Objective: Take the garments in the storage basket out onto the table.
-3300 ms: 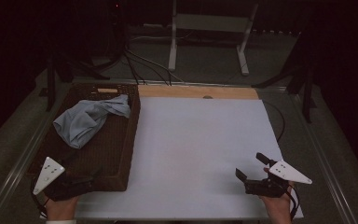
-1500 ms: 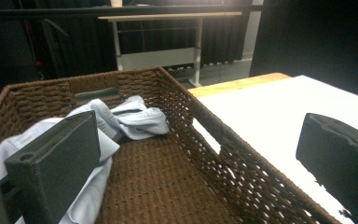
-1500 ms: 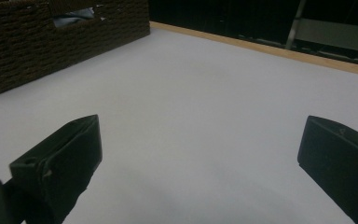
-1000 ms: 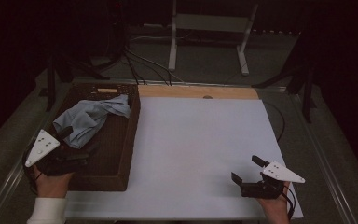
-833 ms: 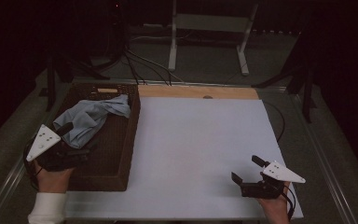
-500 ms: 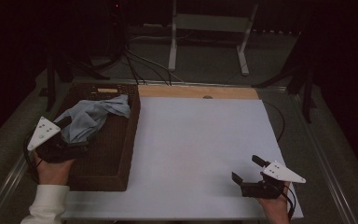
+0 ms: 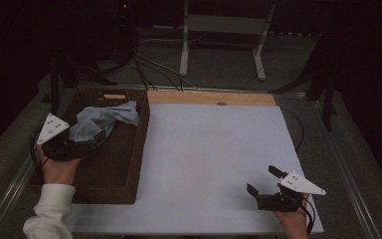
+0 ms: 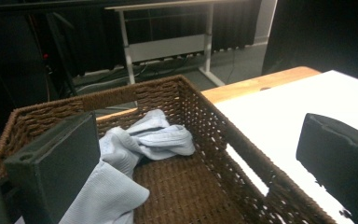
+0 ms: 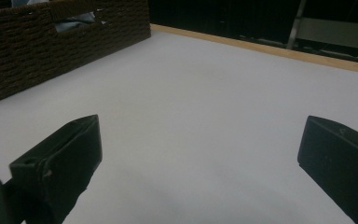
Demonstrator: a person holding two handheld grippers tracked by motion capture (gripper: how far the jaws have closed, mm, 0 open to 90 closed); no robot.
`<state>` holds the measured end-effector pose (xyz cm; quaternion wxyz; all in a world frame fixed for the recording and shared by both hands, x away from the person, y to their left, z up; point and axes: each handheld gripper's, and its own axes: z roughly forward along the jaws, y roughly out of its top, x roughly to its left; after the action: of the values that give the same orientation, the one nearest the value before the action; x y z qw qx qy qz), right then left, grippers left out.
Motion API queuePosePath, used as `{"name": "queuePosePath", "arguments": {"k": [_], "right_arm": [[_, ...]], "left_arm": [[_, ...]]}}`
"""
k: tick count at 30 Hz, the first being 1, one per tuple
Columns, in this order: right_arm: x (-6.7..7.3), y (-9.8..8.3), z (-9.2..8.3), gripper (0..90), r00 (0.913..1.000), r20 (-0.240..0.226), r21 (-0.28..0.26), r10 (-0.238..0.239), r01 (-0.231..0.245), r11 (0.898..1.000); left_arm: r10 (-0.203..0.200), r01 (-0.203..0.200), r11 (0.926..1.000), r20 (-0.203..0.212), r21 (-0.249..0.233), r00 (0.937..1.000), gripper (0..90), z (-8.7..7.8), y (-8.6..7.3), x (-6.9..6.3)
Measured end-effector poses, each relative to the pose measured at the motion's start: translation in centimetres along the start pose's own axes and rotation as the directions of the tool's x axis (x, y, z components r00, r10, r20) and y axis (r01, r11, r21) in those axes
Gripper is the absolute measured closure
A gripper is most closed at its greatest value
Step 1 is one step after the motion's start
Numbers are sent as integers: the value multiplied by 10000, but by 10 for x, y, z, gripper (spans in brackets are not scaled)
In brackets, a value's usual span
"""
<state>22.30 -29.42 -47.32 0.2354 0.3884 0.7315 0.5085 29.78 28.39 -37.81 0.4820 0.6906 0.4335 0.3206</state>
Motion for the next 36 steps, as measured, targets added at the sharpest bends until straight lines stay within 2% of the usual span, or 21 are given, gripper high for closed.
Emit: {"name": "queuePosePath", "arguments": {"k": [19, 25, 36], "right_arm": [[0, 0, 1, 0, 10000, -42, 2, 4, -4, 10000], [0, 0, 1, 1, 10000, -61, 0, 1, -1, 10000], [1, 0, 2, 0, 10000, -66, -5, 5, -5, 10000]], "left_arm": [[-42, 68, 9987, -505, 510, 9987, 7, 31, 7, 20], [-178, 212, 9983, -606, 550, 9980, 7, 36, 7, 27], [37, 41, 9945, -733, 1050, 9973, 8, 50, 3, 37]]}}
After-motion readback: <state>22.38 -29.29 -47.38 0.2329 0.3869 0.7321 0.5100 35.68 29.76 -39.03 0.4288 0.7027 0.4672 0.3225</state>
